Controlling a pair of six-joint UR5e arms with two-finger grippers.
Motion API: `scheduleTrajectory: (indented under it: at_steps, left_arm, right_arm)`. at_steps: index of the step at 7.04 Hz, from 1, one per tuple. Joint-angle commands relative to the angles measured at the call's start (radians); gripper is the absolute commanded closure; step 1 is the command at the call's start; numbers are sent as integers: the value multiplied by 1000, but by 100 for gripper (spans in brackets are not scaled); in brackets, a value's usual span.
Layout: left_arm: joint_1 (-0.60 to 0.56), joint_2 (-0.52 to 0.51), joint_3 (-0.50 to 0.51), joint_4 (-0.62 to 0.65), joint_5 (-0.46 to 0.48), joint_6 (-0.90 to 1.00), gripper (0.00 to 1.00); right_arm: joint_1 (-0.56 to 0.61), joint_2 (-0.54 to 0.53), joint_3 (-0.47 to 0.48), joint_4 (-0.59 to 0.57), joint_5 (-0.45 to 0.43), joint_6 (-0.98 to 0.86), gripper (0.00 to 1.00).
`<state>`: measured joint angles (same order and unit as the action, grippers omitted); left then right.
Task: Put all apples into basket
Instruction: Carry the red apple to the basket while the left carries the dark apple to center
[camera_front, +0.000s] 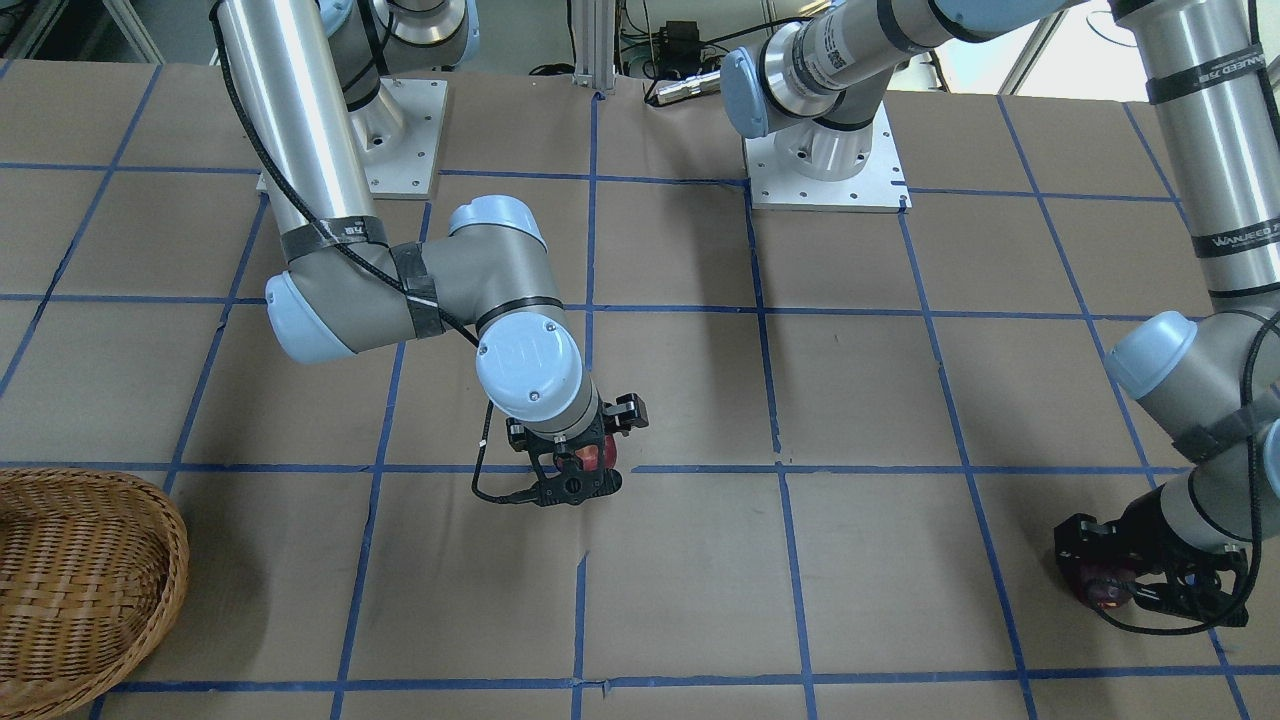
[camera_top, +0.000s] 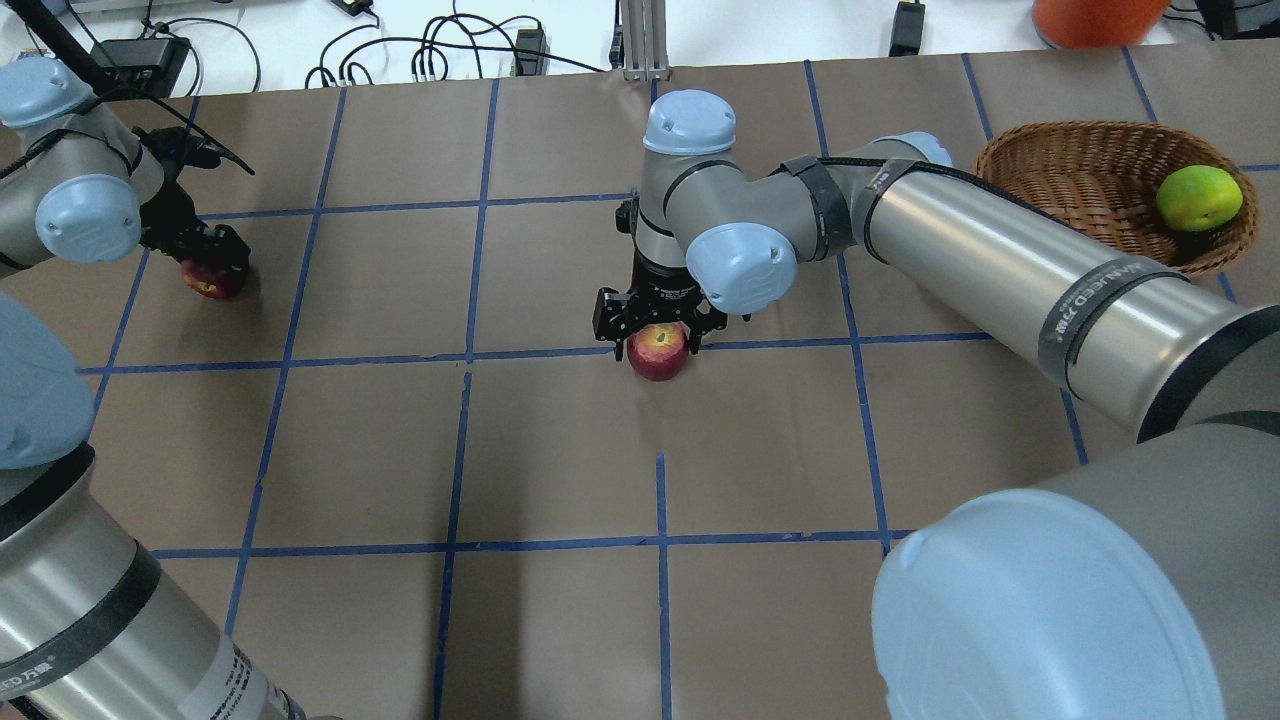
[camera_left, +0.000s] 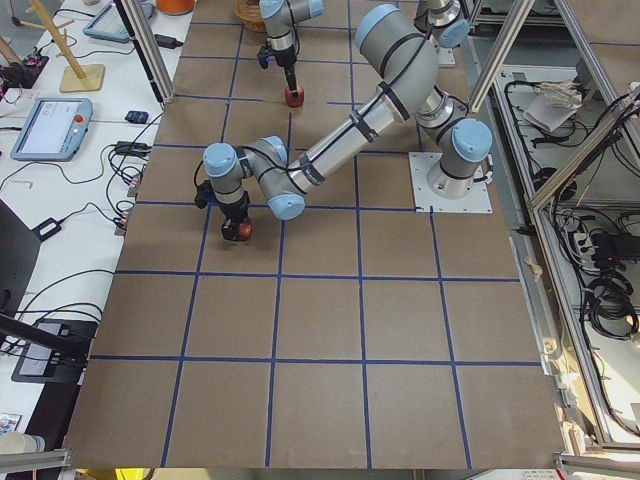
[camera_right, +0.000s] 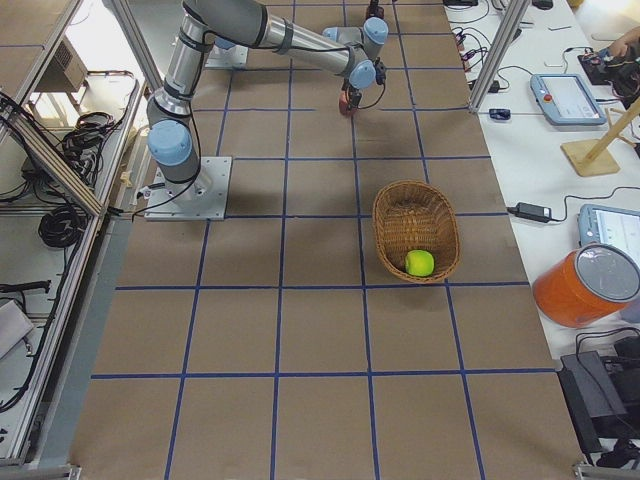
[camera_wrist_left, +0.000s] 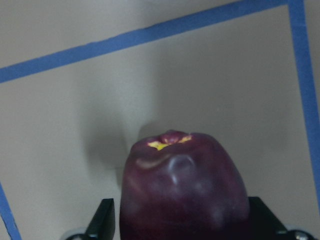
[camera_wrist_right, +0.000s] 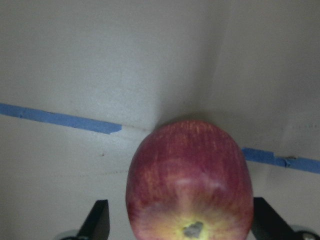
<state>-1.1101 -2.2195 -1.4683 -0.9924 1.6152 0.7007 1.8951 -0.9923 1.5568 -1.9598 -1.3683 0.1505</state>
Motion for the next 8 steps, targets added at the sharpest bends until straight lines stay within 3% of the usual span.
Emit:
scheduleTrajectory:
  at_steps: [1,3,5,6,8]
  left_arm:
    - [-10,50,-16,-70,-3,-27,95]
    - [-83,163,-78,-179,-9,-165,95]
    - [-184,253,-221,-174,-55,-359,95]
    - [-236,276,-268,-167,-57,-485,95]
    - [-470,262,-265,-155,-101,-842,95]
  right_arm:
    - [4,4,32,-87,-12,1,0]
    - [2,-9,22,-148,-22,4,99]
    - [-75,-96,2,-124,-49,0,100]
    - [-173,-136,-24,-22,-92,-12,100]
    - [-350,-152,-78,19,-210,-25,100]
